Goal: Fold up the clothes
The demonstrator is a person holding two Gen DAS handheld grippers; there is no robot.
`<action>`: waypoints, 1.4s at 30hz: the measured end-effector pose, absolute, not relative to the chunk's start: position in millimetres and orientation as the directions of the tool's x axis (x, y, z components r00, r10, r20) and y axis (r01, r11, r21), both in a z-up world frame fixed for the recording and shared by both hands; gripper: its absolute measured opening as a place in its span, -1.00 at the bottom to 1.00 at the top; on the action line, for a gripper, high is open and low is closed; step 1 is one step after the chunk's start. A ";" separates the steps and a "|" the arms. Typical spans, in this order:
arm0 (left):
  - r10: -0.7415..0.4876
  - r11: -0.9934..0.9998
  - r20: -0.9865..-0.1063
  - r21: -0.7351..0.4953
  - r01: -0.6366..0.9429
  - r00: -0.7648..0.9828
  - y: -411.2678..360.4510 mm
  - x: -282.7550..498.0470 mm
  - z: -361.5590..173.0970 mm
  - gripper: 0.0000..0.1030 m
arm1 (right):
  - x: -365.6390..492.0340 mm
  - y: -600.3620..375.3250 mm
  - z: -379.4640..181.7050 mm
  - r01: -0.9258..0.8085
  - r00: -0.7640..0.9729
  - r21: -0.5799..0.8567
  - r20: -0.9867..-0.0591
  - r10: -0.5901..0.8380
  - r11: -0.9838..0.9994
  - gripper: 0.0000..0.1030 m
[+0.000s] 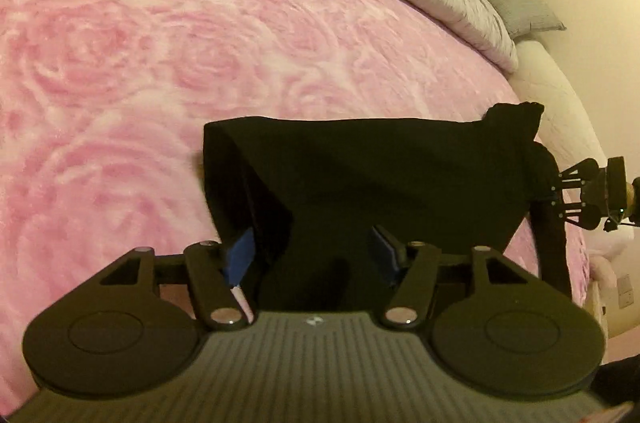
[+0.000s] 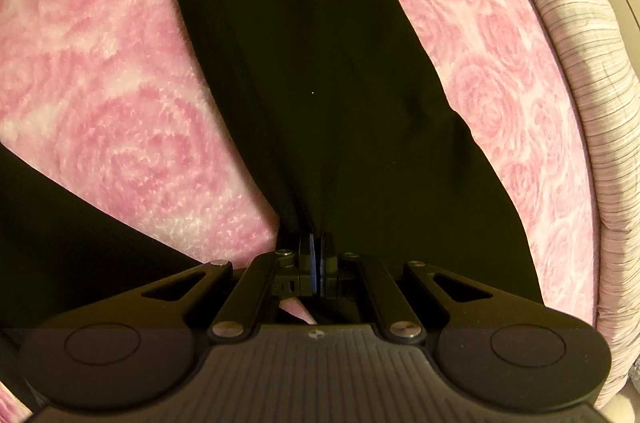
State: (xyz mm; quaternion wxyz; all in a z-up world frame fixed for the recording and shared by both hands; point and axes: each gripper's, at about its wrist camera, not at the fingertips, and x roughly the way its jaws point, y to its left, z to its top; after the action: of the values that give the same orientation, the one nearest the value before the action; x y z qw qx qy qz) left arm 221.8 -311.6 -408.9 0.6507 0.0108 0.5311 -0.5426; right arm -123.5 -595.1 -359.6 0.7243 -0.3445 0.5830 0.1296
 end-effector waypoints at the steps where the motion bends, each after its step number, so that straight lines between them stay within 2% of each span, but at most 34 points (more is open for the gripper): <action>1: -0.683 0.395 -0.700 -0.593 0.702 -0.208 -311.8 221.7 -408.7 0.07 | -123.5 -595.0 -359.5 -0.588 0.286 -0.348 -0.934 -0.215 0.730 -0.98; 4: -0.629 0.331 -0.706 -0.621 0.711 -0.324 -309.2 213.6 -400.0 -0.22 | -124.0 -595.0 -357.2 -0.586 0.289 -0.351 -0.932 -0.217 0.730 -0.98; 6: -0.601 0.340 -0.729 -0.603 0.721 -0.327 -303.9 209.3 -399.7 -0.27 | -124.5 -595.7 -356.4 -0.591 0.293 -0.348 -0.933 -0.209 0.727 -0.98; 7: -0.597 0.350 -0.734 -0.603 0.717 -0.325 -300.3 208.0 -400.8 -0.36 | -124.6 -595.7 -356.8 -0.589 0.293 -0.348 -0.933 -0.209 0.729 -0.98; 9: -0.595 0.367 -0.730 -0.619 0.695 -0.337 -299.1 207.9 -404.7 -0.66 | -123.0 -597.4 -356.0 -0.579 0.288 -0.339 -0.936 -0.202 0.742 -0.98; 10: -0.598 0.364 -0.728 -0.620 0.695 -0.336 -297.9 207.4 -403.0 -0.88 | -122.2 -598.3 -355.4 -0.574 0.286 -0.333 -0.937 -0.198 0.748 -0.98; 11: -0.603 0.359 -0.725 -0.620 0.698 -0.333 -296.5 206.8 -400.4 -0.91 | -121.4 -599.3 -354.9 -0.568 0.284 -0.328 -0.939 -0.195 0.755 -0.98; 20: -0.790 0.319 -0.544 -0.759 0.568 -0.282 -254.1 206.9 -356.0 -0.92 | -117.5 -606.9 -339.4 -0.531 0.291 -0.295 -0.944 -0.156 0.794 -0.98; 24: -0.788 0.304 -0.549 -0.740 0.600 -0.279 -250.1 195.8 -346.3 -0.92 | -118.7 -607.7 -334.9 -0.527 0.292 -0.291 -0.944 -0.151 0.798 -0.98; 27: -0.753 0.309 -0.589 -0.711 0.632 -0.293 -246.2 180.2 -345.5 -0.92 | -119.7 -610.5 -324.0 -0.487 0.305 -0.282 -0.942 -0.141 0.827 -0.97; 31: -0.660 0.339 -0.679 -0.651 0.679 -0.321 -246.6 151.6 -361.6 -0.92 | -137.5 -604.8 -331.0 -0.564 0.293 -0.288 -0.946 -0.138 0.774 -0.97; 35: -0.611 0.361 -0.729 -0.604 0.710 -0.309 -246.9 128.9 -370.0 -0.91 | -152.7 -591.8 -346.7 -0.637 0.311 -0.343 -0.934 -0.177 0.691 -0.96; 38: -0.546 0.367 -0.774 -0.566 0.738 -0.322 -248.4 117.9 -375.4 -0.88 | -155.8 -590.2 -359.3 -0.666 0.286 -0.329 -0.941 -0.179 0.669 -0.94; 40: -0.519 0.376 -0.793 -0.547 0.748 -0.319 -245.5 116.3 -372.7 -0.88 | -153.9 -591.4 -363.2 -0.678 0.259 -0.307 -0.950 -0.174 0.668 -0.88; 42: -0.492 0.383 -0.812 -0.527 0.759 -0.315 -242.6 114.6 -369.9 -0.87 | -153.2 -590.6 -362.5 -0.694 0.239 -0.290 -0.956 -0.168 0.659 -0.66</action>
State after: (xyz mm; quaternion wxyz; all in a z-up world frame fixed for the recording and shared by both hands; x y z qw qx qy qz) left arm 114.6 -242.6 -369.9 0.5746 0.1108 0.6013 -0.5441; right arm -153.2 -590.6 -362.5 0.6962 -0.3674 0.5871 0.1890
